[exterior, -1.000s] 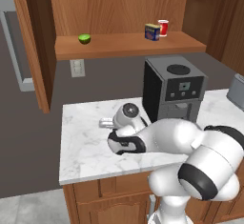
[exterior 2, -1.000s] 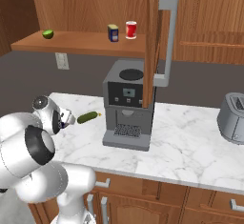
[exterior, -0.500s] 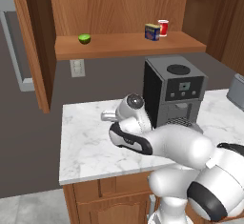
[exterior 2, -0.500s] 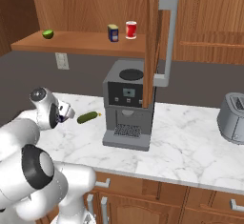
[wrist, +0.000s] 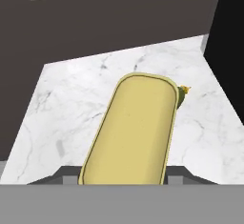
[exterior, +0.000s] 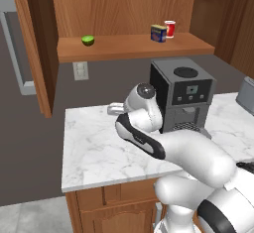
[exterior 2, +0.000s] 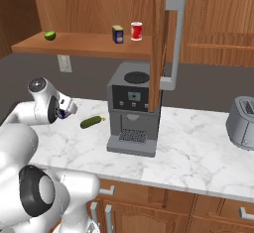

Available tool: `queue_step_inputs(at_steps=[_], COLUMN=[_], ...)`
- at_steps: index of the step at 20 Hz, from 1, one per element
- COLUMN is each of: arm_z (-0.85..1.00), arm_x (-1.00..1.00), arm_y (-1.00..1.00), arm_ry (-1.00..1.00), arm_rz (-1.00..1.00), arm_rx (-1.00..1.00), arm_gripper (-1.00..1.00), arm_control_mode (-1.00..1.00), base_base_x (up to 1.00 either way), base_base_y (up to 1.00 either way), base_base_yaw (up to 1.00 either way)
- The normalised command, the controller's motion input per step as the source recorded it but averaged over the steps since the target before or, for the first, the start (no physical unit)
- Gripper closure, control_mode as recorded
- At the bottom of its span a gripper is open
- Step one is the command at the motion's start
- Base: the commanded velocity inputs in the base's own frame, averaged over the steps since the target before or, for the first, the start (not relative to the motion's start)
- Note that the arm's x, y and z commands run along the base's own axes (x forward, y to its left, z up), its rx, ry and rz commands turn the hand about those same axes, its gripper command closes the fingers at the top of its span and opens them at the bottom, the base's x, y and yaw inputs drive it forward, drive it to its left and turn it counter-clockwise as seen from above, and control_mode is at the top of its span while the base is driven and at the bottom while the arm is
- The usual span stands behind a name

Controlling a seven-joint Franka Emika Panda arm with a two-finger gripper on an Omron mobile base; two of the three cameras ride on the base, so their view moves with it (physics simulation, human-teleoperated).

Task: Pick the cans from the counter and place them in their designated side in the cabinet.

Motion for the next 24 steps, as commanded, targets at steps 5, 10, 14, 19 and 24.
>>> queue_step_inputs(at_steps=[5,10,14,19,24], arm_z=[0.49,0.43,0.4,0.41,0.39], arm_x=[-0.03,-0.02,-0.02,-0.05,-0.08], arm_y=[-0.11,-0.16,-0.18,-0.15,-0.16], arm_ry=[0.0,-0.01,-0.04,-0.04,-0.03], arm_rz=[0.0,0.0,0.0,0.0,0.0], arm_rx=[0.0,-0.01,-0.03,-0.03,-0.02], arm_gripper=[1.0,1.0,1.0,1.0,1.0], arm_control_mode=[-1.0,-1.0,-1.0,-1.0,-1.0], base_base_x=[0.0,0.0,0.0,0.0,0.0], base_base_y=[0.0,0.0,0.0,0.0,0.0], base_base_yaw=[0.0,0.0,0.0,0.0,0.0])
